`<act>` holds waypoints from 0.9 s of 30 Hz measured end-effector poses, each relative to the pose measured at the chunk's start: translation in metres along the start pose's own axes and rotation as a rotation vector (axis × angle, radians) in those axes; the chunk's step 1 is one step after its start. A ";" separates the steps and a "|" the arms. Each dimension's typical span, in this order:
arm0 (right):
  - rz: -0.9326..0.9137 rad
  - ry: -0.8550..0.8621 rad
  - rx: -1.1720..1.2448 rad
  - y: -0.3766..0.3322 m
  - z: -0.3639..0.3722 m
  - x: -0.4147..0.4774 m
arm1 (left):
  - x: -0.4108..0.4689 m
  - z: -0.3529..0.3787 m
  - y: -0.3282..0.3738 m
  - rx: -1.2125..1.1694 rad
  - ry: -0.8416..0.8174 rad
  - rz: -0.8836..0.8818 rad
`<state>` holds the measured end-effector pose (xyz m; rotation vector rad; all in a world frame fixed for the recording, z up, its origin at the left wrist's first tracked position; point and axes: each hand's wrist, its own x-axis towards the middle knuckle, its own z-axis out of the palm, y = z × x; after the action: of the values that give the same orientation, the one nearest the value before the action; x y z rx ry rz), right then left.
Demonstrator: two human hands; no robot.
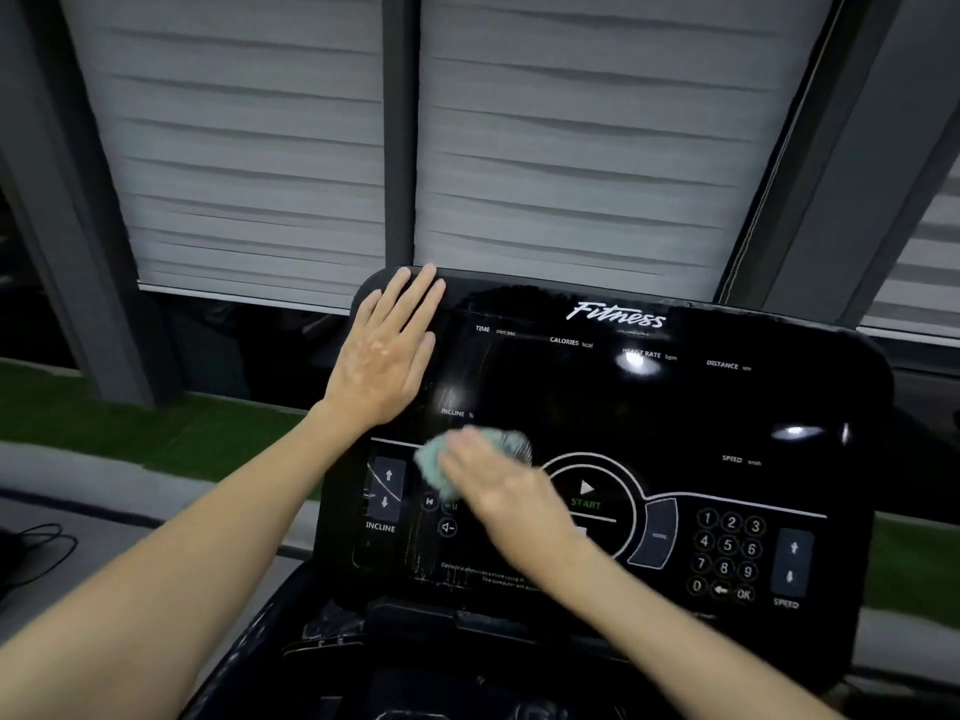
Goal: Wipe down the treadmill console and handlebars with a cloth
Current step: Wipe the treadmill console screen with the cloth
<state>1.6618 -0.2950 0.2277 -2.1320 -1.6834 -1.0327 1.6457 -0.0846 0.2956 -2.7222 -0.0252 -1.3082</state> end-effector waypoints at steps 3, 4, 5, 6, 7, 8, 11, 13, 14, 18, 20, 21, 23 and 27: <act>-0.126 -0.185 0.097 -0.033 0.025 -0.053 | -0.001 -0.005 0.005 0.008 -0.030 -0.022; -0.137 -0.240 0.128 -0.040 0.027 -0.062 | 0.000 -0.007 0.006 0.018 -0.041 -0.027; -0.128 -0.286 0.149 -0.045 0.025 -0.066 | 0.000 -0.009 0.007 0.026 -0.054 -0.032; -0.113 -0.314 0.150 -0.048 0.022 -0.067 | 0.001 -0.011 0.008 0.029 -0.071 -0.037; -0.113 -0.318 0.136 -0.050 0.018 -0.065 | 0.001 -0.012 0.009 0.031 -0.086 -0.042; -0.118 -0.312 0.135 -0.050 0.015 -0.063 | 0.001 -0.013 0.010 0.034 -0.099 -0.047; -0.011 -0.190 0.224 -0.045 0.003 -0.049 | 0.003 -0.015 0.013 0.037 -0.091 -0.054; 0.273 0.026 0.507 -0.036 -0.011 -0.036 | 0.003 -0.021 0.021 -0.040 -0.031 -0.035; 0.459 0.113 0.674 -0.030 -0.025 -0.026 | 0.002 -0.025 0.027 -0.150 0.011 -0.021; 0.923 0.273 1.228 -0.005 -0.071 0.005 | -0.009 -0.057 0.066 -0.942 -0.163 -0.221; 0.976 0.339 1.458 -0.004 -0.082 0.015 | -0.012 -0.066 0.079 -1.179 -0.336 -0.364; 0.988 0.367 1.498 -0.007 -0.083 0.019 | -0.013 -0.067 0.081 -1.235 -0.389 -0.406; 1.030 0.426 1.477 -0.015 -0.081 0.027 | -0.014 -0.067 0.080 -1.331 -0.434 -0.442; 1.143 0.558 1.232 -0.028 -0.066 0.044 | -0.019 -0.062 0.065 -1.359 -0.432 -0.393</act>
<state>1.6148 -0.2911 0.2976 -1.2934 -0.3490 -0.0704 1.5902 -0.1552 0.3129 -4.2946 0.4835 -0.8663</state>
